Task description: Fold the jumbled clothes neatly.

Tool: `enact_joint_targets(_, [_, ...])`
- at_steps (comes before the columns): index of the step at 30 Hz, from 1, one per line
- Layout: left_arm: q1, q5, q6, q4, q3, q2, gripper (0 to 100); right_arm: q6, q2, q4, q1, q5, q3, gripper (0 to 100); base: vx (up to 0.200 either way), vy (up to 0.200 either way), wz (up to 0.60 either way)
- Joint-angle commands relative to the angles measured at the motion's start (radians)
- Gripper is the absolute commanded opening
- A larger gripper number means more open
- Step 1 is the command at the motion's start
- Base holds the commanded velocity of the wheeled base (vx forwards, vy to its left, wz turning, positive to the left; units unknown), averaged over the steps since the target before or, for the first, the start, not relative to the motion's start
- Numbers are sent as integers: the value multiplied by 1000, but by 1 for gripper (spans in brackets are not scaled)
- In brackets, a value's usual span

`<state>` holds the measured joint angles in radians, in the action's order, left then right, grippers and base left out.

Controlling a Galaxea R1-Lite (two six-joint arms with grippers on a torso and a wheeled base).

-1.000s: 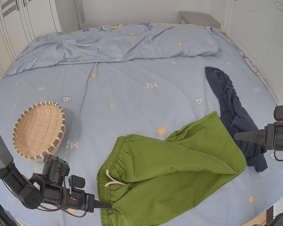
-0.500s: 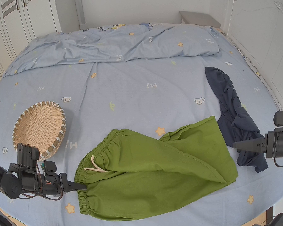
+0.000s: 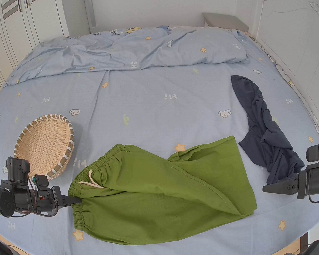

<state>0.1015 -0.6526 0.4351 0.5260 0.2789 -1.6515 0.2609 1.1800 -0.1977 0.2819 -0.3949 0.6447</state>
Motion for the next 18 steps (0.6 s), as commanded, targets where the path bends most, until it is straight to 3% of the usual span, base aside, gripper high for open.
enact_joint_targets(1, [26,1,-3,2,19,-16,0,-6,-11,0,-1,1,-7,100,0,0,0])
enact_joint_targets(7, [4,1,-16,2,9,-44,0,-6,-23,0,-3,2,-5,100,0,0,0])
enact_joint_targets(8, [3,1,-16,2,8,-44,100,-8,-23,0,-3,2,-5,100,0,0,0])
enact_joint_targets(13, [-6,-1,-22,-3,0,-21,100,-8,-23,4,-15,2,-5,100,0,0,0])
enact_joint_targets(18, [4,1,-13,-57,16,176,100,-8,-31,9,-33,2,7,100,0,0,0])
